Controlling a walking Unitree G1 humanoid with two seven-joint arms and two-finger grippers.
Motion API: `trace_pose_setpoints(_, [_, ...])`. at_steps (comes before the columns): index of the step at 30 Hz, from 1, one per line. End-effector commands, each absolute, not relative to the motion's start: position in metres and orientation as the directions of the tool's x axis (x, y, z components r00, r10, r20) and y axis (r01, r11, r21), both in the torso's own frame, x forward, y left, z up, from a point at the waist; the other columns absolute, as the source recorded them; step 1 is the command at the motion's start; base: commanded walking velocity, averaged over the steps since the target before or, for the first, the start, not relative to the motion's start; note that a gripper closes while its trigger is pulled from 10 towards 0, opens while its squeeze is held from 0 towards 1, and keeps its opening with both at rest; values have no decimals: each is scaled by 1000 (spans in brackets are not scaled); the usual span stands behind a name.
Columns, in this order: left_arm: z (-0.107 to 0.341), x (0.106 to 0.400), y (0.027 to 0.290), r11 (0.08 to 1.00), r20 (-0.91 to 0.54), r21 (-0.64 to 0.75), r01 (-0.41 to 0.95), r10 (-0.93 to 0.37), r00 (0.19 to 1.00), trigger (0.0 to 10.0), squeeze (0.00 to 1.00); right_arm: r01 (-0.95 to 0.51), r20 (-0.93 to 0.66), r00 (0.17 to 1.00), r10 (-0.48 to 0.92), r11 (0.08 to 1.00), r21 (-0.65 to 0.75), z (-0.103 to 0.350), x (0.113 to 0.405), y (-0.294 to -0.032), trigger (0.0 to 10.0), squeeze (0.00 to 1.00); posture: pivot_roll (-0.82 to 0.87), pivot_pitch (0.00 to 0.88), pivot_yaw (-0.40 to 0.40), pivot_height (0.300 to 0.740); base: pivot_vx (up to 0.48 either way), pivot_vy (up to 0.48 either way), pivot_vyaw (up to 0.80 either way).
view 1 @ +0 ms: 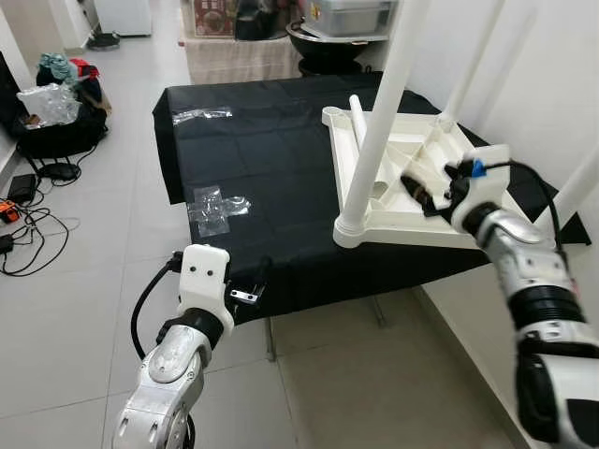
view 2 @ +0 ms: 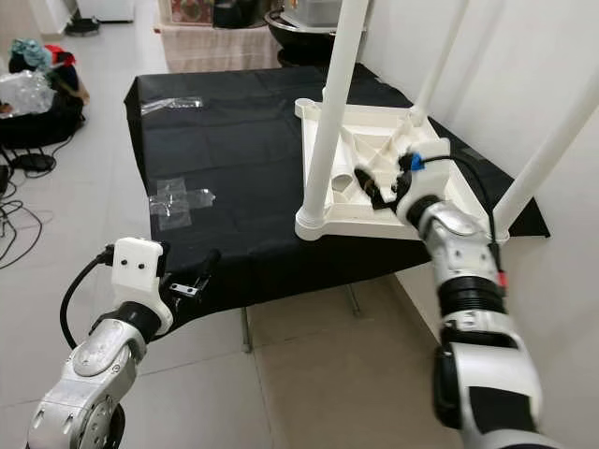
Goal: Building children table
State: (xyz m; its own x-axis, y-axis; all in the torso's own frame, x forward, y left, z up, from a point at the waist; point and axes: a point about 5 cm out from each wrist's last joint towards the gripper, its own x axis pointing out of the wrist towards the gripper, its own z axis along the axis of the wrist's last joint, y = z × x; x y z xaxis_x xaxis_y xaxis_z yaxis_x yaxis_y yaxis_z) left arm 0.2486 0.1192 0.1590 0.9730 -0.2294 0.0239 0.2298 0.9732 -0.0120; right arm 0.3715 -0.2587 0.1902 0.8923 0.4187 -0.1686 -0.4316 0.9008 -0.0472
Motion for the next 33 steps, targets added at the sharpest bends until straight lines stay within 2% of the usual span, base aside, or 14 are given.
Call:
trace_pose_setpoints(1, [159,246,118,971,19,-15,241,-240,971,10000,0,-504,-218,847,484,862,-44,188,369,-260,10000,0,66,30,-91,740,0,0,0])
trace_pose_setpoints(4, [160,246,117,970,21,-19,244,-243,970,10000,0,-537,-201,829,523,843,-21,191,370,-258,10000,0,66,30,-91,740,0,0,0])
trace_pose_setpoints(7, [160,246,116,969,25,-21,248,-247,969,10000,0,-592,-130,800,586,806,-4,199,376,-241,10000,0,72,34,-90,740,0,0,0])
trace_pose_setpoints(12, [160,245,115,968,18,-17,252,-252,968,10000,0,-610,-121,787,606,793,2,201,381,-230,10000,0,77,35,-94,740,0,0,0])
trace_pose_setpoints(17, [160,245,115,967,17,-20,254,-254,967,10000,0,-655,-72,753,654,755,12,207,389,-207,10000,0,76,38,-94,740,0,0,0])
trace_pose_setpoints(26, [161,246,112,966,24,-26,257,-257,966,10000,0,-583,-52,811,583,812,0,206,398,-186,10000,0,75,40,-98,740,0,0,0])
trace_pose_setpoints(30, [161,246,111,966,24,-26,258,-257,966,10000,0,-581,-60,813,580,814,-6,204,399,-184,10000,0,75,40,-98,740,0,0,0])
trace_pose_setpoints(33, [161,245,112,967,23,-28,254,-253,967,10000,0,-579,-66,813,578,815,6,199,400,-171,10000,0,72,41,-98,740,0,0,0])
